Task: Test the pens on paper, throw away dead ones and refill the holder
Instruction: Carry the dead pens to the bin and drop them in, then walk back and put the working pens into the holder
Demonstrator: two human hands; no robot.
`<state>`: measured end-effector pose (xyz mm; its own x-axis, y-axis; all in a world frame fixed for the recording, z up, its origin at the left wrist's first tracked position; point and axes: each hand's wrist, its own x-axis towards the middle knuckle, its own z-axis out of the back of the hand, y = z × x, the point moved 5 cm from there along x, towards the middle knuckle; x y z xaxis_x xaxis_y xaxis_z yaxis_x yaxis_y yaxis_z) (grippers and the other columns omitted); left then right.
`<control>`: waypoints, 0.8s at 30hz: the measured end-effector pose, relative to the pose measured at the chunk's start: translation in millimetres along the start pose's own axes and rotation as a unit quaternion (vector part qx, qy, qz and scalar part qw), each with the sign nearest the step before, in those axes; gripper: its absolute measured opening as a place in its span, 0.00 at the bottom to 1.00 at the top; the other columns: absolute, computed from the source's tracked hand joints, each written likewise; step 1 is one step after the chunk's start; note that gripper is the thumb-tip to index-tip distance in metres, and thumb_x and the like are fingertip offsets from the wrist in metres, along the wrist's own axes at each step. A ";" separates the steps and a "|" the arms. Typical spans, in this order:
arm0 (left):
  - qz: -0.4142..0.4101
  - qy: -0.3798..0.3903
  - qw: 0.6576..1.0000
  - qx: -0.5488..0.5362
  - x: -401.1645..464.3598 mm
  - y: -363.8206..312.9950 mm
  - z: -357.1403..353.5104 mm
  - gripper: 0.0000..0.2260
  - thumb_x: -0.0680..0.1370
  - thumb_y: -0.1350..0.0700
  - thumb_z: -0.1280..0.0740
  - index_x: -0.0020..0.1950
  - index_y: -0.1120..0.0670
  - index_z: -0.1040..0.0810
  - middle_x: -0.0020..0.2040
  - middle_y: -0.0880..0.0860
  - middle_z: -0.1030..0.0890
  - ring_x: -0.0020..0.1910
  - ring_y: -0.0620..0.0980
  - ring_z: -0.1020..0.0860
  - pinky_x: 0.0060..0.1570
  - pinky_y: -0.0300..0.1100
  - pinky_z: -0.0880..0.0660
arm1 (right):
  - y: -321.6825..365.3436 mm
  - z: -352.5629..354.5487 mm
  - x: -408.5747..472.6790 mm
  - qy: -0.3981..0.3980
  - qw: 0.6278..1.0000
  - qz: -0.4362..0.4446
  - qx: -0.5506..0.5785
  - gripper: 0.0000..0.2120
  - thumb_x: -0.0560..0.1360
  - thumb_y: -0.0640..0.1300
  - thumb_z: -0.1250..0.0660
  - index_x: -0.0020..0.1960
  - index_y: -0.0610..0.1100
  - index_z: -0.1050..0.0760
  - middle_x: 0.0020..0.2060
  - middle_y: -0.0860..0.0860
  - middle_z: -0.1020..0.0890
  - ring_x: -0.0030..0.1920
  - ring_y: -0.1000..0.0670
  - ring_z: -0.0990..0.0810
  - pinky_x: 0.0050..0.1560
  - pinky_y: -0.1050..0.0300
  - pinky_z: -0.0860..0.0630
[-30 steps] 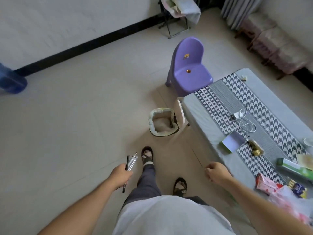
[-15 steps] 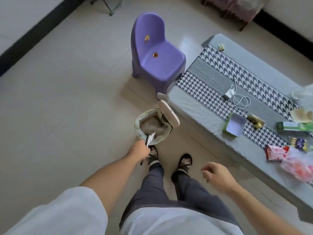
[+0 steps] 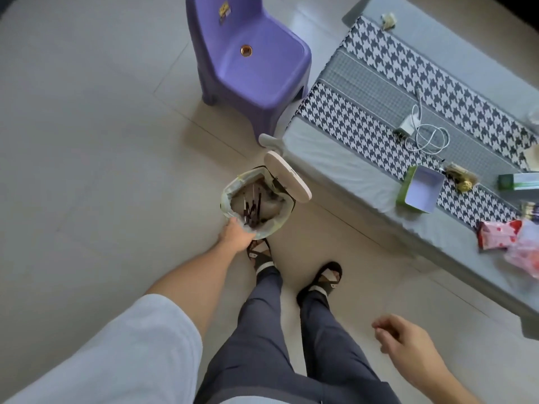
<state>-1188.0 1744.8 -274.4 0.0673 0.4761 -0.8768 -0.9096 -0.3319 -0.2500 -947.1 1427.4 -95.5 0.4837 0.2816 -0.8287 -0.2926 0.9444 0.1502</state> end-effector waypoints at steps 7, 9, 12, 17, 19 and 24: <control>-0.007 0.040 0.989 0.144 -63.4 35.0 -6.4 0.11 0.78 0.56 0.37 0.59 0.55 0.20 0.60 0.55 0.19 0.59 0.56 0.22 0.57 0.43 0.26 | -16.9 -0.7 -17.6 0.003 0.998 -0.011 0.065 0.08 0.76 0.37 0.31 0.42 0.47 0.19 0.34 0.48 0.15 0.33 0.50 0.17 0.45 0.48 0.19; -0.022 0.050 0.985 0.163 -85.8 32.8 -8.9 0.10 0.79 0.56 0.38 0.56 0.55 0.20 0.57 0.55 0.18 0.57 0.56 0.22 0.55 0.43 0.25 | -23.8 0.0 -20.0 0.001 0.997 0.000 0.081 0.08 0.75 0.37 0.31 0.41 0.47 0.19 0.34 0.49 0.15 0.35 0.49 0.17 0.45 0.48 0.19; -0.050 0.052 0.980 0.187 -118.6 22.6 -15.4 0.09 0.79 0.56 0.39 0.54 0.55 0.20 0.54 0.53 0.18 0.54 0.54 0.22 0.54 0.43 0.25 | -43.7 0.4 -26.5 -0.001 0.993 0.014 0.115 0.08 0.76 0.38 0.32 0.43 0.49 0.20 0.33 0.49 0.15 0.33 0.49 0.16 0.41 0.54 0.20; -0.096 0.040 0.966 0.237 -172.5 -15.2 -43.6 0.09 0.79 0.57 0.39 0.52 0.56 0.20 0.50 0.55 0.18 0.51 0.55 0.20 0.51 0.44 0.24 | -112.8 0.6 -46.1 -0.025 0.982 0.021 0.185 0.07 0.77 0.40 0.33 0.44 0.51 0.20 0.37 0.50 0.15 0.36 0.47 0.16 0.37 0.55 0.19; -0.120 0.036 0.956 0.265 -196.9 -33.0 -66.1 0.07 0.78 0.59 0.39 0.46 0.56 0.22 0.45 0.55 0.19 0.49 0.56 0.20 0.51 0.48 0.23 | -157.2 -3.5 -56.0 -0.033 0.975 0.004 0.221 0.07 0.77 0.41 0.34 0.45 0.50 0.21 0.37 0.49 0.15 0.35 0.46 0.15 0.33 0.55 0.19; -0.182 0.020 0.929 0.321 -262.9 -77.6 -151.2 0.05 0.79 0.58 0.36 0.50 0.54 0.20 0.47 0.55 0.18 0.49 0.55 0.20 0.54 0.52 0.20 | -285.8 -28.7 -81.1 -0.056 0.941 -0.059 0.329 0.06 0.78 0.37 0.34 0.45 0.45 0.20 0.39 0.46 0.15 0.38 0.45 0.16 0.44 0.49 0.18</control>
<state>-1073.1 1522.2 -86.6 0.4223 0.4275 -0.7993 -0.8798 0.4055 -0.2479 -926.5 1129.8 -86.7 0.5750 0.1488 -0.8045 0.3257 0.8604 0.3919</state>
